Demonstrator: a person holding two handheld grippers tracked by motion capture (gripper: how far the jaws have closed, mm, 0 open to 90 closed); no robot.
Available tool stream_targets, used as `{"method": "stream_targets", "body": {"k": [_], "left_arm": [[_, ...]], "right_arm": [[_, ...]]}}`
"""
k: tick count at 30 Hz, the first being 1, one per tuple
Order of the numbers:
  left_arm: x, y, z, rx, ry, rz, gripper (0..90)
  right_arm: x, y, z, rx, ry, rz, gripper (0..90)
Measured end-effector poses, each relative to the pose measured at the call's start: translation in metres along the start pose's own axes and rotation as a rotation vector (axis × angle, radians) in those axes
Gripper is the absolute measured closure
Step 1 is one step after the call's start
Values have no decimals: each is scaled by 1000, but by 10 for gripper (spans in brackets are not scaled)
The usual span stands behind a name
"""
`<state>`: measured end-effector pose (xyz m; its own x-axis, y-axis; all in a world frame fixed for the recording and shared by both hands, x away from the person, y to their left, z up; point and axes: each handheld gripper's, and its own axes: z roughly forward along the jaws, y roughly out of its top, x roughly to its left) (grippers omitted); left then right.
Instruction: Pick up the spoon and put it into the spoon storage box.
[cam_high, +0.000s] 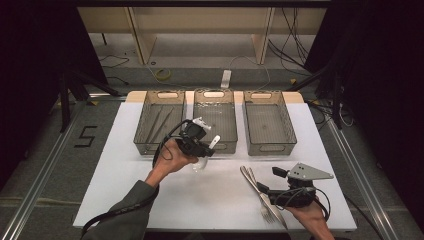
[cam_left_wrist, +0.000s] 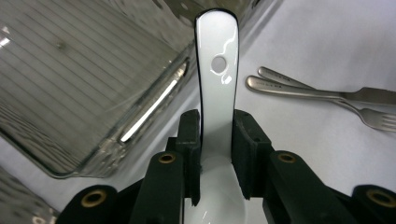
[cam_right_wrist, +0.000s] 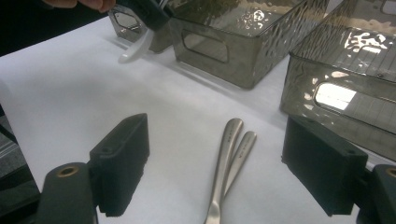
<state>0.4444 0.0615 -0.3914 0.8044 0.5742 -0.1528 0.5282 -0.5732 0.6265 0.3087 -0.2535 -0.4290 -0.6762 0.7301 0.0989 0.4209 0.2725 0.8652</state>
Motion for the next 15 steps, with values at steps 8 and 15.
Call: {"method": "stream_targets", "body": {"k": [8,15], "left_arm": [[18,17,-17,-51,10,-26,737],[32,34,-23,-97,25,-63,738]], "right_arm": [[-1,0,1,1,1,3,237],[0,0,0,0,5,6,237]]}}
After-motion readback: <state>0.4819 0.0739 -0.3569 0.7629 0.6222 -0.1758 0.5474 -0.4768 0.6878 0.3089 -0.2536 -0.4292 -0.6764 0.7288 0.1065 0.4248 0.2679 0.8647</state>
